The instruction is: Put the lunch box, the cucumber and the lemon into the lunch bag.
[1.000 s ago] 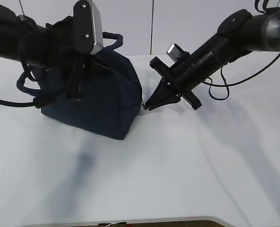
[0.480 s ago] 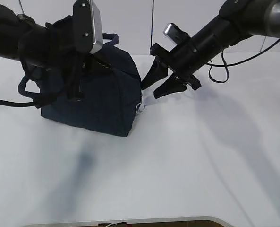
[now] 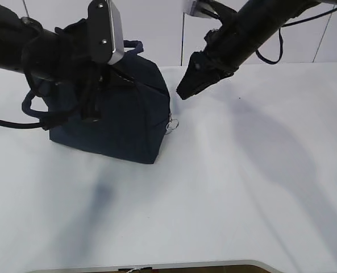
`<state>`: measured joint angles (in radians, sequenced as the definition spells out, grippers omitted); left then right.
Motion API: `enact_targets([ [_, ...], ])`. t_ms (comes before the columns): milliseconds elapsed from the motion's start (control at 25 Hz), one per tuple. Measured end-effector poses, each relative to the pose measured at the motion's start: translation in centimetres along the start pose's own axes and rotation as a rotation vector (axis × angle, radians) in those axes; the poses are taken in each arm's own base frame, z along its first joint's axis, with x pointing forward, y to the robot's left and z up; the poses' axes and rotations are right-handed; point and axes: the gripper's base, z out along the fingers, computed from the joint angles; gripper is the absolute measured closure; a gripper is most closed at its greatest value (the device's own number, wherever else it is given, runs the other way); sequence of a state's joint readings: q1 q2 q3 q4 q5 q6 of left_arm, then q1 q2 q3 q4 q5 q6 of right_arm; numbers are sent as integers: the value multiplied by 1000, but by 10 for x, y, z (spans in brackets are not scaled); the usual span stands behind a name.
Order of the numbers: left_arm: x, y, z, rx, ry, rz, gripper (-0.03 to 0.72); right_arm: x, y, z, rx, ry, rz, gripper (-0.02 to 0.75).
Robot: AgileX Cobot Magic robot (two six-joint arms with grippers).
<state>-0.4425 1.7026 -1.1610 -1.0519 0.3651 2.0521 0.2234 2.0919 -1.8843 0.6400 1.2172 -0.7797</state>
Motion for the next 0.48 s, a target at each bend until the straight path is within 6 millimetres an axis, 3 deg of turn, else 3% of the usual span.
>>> enact_targets([
  [200,0,0,0,1,0,0,692,-4,12,7,2,35,-314,339],
  [480,0,0,0,1,0,0,645,-2,13,9,24,77,-411,339],
])
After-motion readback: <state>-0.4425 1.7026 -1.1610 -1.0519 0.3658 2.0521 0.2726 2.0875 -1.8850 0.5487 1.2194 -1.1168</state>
